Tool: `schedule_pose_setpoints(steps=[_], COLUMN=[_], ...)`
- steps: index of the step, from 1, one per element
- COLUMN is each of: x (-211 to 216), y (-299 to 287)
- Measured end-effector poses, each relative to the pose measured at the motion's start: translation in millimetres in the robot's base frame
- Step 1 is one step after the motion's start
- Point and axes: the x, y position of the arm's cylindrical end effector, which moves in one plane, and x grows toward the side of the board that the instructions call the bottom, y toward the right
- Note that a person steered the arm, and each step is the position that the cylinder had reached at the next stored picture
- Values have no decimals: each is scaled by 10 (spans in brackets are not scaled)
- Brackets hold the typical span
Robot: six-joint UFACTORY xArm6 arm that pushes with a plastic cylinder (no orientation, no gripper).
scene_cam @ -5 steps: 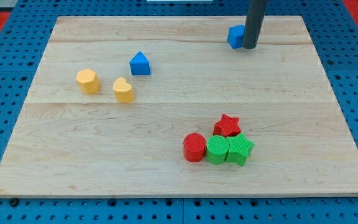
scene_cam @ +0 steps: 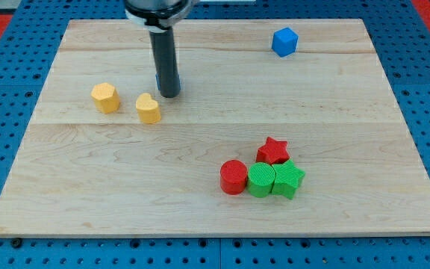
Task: Move the blue triangle left beside the blue cube
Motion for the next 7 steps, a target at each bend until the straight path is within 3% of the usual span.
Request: schedule_pose_setpoints(steps=[2,4,7], x=[-590,-802,-1121], y=[34,-340,213])
